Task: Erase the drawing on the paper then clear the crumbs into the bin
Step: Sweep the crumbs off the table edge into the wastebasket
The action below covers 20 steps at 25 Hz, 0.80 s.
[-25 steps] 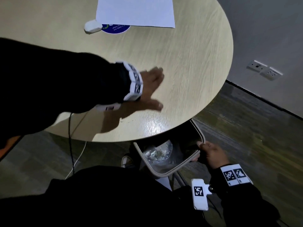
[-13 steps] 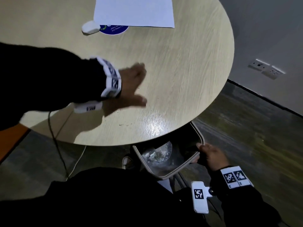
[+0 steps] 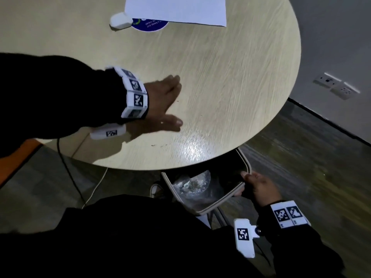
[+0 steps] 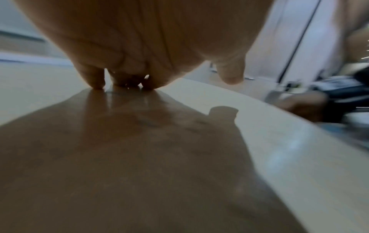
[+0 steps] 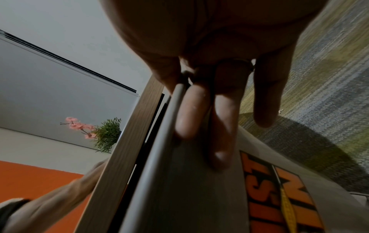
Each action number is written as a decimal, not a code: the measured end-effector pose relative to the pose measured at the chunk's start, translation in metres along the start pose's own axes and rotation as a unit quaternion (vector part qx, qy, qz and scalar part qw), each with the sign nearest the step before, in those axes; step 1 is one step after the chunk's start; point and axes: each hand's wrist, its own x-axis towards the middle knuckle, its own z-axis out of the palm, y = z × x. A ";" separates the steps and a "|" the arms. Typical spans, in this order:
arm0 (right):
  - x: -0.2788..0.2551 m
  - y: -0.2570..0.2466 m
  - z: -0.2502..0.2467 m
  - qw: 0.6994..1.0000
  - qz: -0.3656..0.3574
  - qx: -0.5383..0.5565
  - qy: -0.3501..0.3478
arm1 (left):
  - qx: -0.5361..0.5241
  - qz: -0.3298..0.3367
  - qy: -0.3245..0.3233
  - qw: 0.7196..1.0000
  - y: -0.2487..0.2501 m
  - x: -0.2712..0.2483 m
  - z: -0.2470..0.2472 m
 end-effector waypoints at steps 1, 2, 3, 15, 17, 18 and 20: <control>0.000 0.001 0.000 1.000 0.000 -0.002 0.000 | 0.014 0.050 -0.022 0.998 0.016 -0.013 0.012; 0.000 0.001 0.001 1.000 0.000 -0.001 0.000 | 0.035 0.100 -0.053 0.993 0.030 -0.023 0.023; 0.000 0.001 0.001 1.000 0.000 0.000 -0.001 | 0.058 0.130 -0.079 0.987 0.042 -0.031 0.030; -0.002 0.005 0.004 1.000 -0.019 -0.011 -0.001 | -0.004 -0.009 -0.015 1.000 0.003 -0.040 0.037; -0.003 0.005 0.006 1.000 -0.020 -0.015 -0.003 | 0.009 0.049 -0.043 0.998 0.039 -0.046 0.044; -0.004 0.004 0.006 1.000 -0.021 -0.023 -0.003 | 0.008 0.060 -0.052 0.997 0.049 -0.049 0.044; -0.005 0.003 0.008 0.999 -0.022 -0.031 0.001 | -0.009 0.026 -0.026 0.999 0.046 -0.057 0.040</control>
